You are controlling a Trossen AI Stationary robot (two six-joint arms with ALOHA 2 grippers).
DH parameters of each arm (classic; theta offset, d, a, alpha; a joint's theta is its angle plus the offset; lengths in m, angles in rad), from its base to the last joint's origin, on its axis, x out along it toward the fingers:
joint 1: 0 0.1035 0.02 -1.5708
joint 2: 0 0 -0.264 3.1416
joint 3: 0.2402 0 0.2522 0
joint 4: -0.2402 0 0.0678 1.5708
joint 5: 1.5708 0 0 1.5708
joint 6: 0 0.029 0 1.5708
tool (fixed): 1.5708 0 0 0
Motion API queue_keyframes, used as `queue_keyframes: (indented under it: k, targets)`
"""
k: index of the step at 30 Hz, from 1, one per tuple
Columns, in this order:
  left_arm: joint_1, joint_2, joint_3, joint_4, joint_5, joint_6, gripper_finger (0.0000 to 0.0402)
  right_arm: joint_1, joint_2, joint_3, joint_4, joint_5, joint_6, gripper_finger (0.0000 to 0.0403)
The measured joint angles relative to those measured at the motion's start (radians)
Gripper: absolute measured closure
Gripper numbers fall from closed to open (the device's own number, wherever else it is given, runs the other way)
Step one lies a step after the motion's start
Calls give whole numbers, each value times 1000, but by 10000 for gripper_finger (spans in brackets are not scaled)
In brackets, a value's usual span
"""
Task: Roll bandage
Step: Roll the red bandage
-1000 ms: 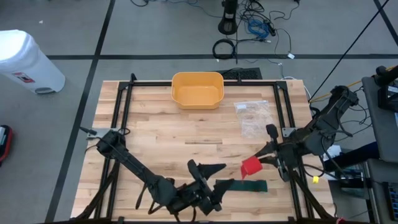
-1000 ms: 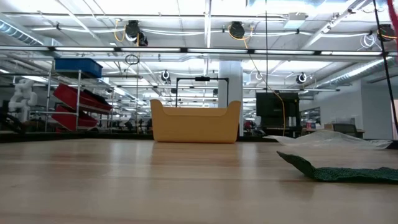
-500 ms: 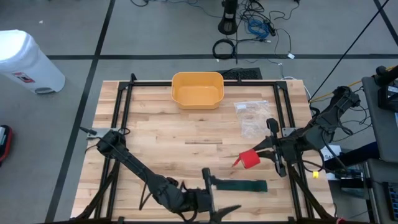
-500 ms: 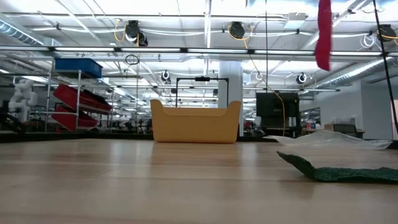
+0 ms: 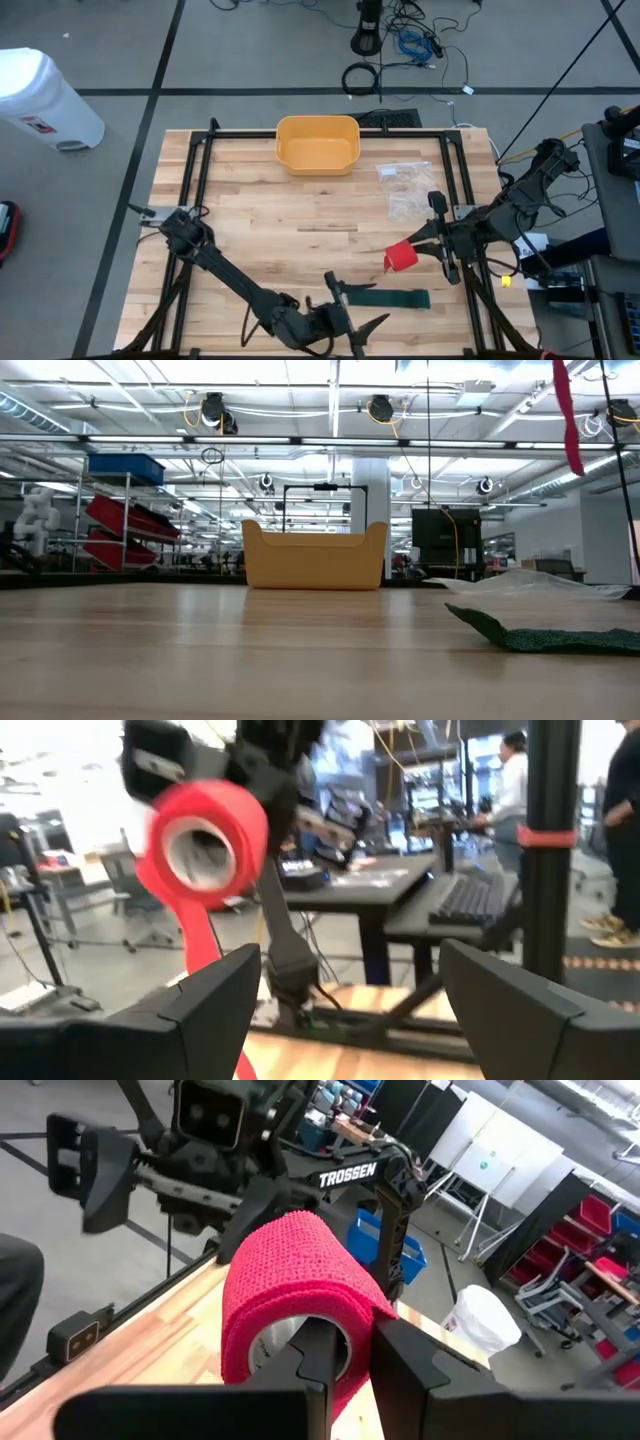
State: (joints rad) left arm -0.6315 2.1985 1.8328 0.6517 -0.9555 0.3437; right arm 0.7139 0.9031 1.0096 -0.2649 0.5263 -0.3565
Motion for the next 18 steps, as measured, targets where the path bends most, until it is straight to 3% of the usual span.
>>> queue_keyframes:
  k: [7, 18]
  targets:
    - [3, 3, 0, 128, 0, 137, 89, 0, 0, 0, -7, -8, 28, 362]
    - [65, 3, 0, 107, 69, 145, 89, 0, 56, 0, 15, -8, 30, 362]
